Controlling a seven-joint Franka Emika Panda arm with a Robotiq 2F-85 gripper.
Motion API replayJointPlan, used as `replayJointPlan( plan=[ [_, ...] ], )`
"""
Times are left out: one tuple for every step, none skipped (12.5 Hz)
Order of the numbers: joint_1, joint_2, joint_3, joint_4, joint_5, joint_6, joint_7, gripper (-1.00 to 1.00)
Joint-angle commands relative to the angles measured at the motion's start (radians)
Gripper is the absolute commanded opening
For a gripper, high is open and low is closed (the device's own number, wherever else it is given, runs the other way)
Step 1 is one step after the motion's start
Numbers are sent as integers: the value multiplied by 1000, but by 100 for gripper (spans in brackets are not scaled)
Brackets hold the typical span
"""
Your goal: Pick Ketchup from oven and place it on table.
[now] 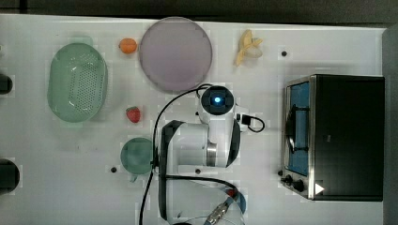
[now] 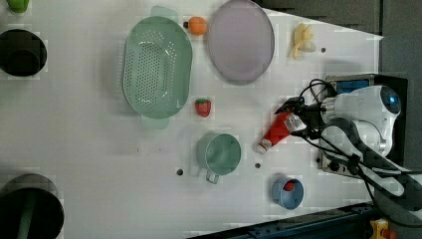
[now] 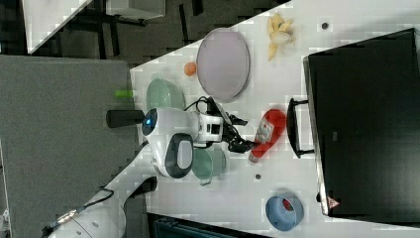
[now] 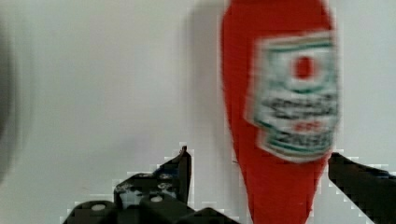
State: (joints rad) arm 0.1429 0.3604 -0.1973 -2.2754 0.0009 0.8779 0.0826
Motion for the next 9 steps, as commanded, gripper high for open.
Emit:
replayJointPlan(
  plan=[
    [16,-109,18,34,3,-21,40,100],
    [15,-160,18,51,3,-40,60,100],
    [15,-216,17,76,3,-74,68,100],
    [15,-270,18,109,1,-126,69,100],
    [16,-321,19,147,1,-197,68,100],
    [16,-361,21,192,1,-271,71,100],
    [17,-395,26,250,1,-343,81,100],
    [17,-421,30,313,-3,-420,81,100],
    [16,-438,30,376,-6,-493,81,100]
  ],
)
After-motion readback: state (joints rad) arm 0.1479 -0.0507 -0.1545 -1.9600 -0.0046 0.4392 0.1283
